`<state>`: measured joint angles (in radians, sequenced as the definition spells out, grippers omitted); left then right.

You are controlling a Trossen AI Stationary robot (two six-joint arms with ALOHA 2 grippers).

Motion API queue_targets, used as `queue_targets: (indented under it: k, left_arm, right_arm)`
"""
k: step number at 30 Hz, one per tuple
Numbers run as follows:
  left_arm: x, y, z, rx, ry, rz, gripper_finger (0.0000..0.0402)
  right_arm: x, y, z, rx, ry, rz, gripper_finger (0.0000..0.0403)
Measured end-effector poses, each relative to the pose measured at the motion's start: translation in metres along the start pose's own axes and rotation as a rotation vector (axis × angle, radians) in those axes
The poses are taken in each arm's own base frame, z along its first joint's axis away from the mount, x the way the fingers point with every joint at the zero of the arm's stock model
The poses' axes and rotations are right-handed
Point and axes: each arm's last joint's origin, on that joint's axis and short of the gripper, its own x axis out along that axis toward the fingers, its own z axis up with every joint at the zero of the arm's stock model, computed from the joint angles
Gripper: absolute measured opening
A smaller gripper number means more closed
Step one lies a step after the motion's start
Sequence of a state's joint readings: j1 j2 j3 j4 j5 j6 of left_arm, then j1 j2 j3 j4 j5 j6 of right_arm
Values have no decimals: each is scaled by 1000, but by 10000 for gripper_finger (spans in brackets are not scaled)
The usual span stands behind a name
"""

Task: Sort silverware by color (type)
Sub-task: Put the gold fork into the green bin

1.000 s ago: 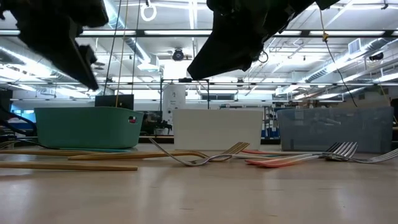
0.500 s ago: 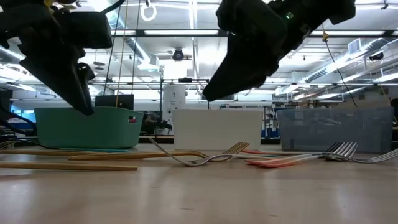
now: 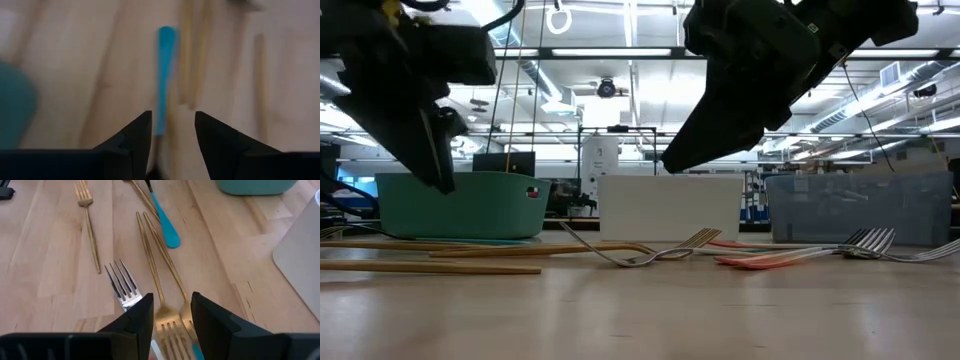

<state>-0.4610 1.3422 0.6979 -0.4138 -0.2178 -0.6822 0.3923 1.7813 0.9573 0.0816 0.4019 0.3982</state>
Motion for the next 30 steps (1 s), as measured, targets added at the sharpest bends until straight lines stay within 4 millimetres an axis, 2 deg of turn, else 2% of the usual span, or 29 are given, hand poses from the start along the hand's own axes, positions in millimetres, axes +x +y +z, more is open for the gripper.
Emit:
queue_targets:
  k: [5,13,20,30]
  left_arm:
    - [-2,-8,1,-61,-24,-63,160]
    - [-12,-27,1,-103,-39,-112,160]
    - [0,-44,-2,-98,0,-82,160]
    - [6,-75,10,-76,92,-2,160]
  right_arm:
    - [-1,-1,-1,-8,-16,-68,138]
    - [-1,-2,-2,-13,-5,-80,138]
    - [-1,-3,-2,-13,-17,-105,138]
    - [-1,-2,-1,-10,-24,-102,138]
